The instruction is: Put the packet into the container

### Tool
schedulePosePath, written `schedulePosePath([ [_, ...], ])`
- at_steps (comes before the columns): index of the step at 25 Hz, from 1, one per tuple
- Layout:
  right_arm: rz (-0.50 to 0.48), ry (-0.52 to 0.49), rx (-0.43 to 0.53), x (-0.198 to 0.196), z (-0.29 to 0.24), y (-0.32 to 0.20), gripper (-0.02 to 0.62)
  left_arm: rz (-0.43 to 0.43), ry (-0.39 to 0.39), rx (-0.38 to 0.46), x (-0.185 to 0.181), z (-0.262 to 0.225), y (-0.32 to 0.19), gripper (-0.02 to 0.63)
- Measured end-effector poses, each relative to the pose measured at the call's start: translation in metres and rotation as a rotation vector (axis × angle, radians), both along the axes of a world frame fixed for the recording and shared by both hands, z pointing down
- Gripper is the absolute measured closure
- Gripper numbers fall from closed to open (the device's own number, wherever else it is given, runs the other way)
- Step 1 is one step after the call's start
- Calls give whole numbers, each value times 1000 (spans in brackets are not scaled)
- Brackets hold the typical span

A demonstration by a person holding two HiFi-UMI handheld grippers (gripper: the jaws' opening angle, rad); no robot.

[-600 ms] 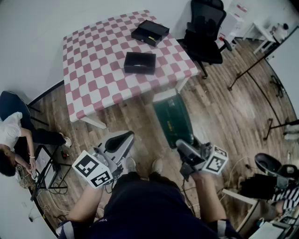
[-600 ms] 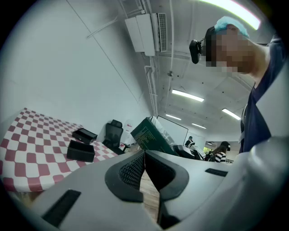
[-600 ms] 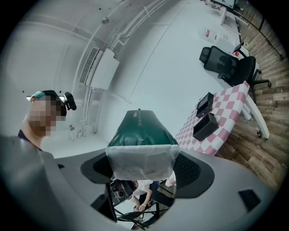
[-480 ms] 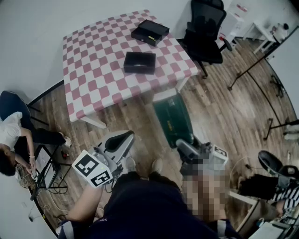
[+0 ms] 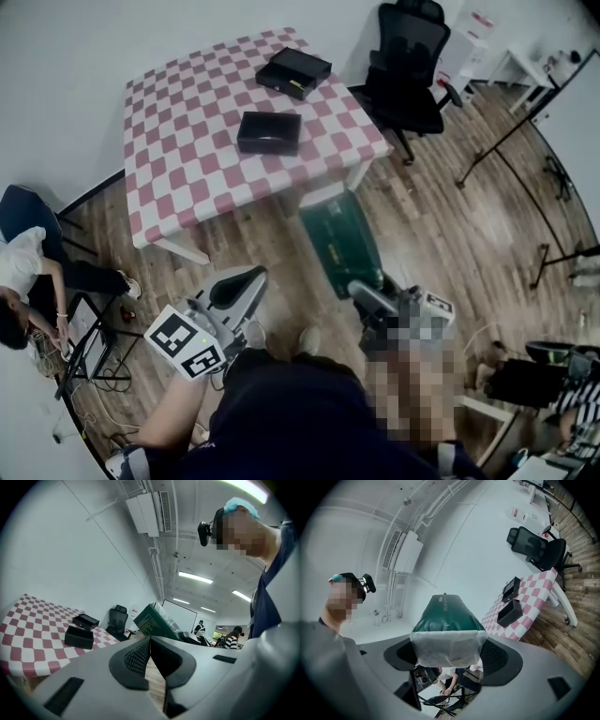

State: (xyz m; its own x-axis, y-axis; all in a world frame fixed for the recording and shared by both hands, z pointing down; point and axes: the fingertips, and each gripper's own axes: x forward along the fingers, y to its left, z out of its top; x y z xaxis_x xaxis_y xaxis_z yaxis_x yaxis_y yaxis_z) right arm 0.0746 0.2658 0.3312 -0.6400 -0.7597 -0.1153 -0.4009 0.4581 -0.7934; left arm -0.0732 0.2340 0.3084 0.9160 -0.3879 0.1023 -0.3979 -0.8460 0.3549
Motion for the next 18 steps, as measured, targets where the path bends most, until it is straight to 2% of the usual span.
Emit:
schedulePosePath([
  [7,-6,5,-5,42,3,13,194,-23,2,26,34,-3,13,580],
  [13,-1,-6,-22,67,12,9,195,-42,-6,11,46,4,12,580],
  [18,-9,-2,-27,74,16,-12,195,-59,-7,8,49,6,-8,580],
])
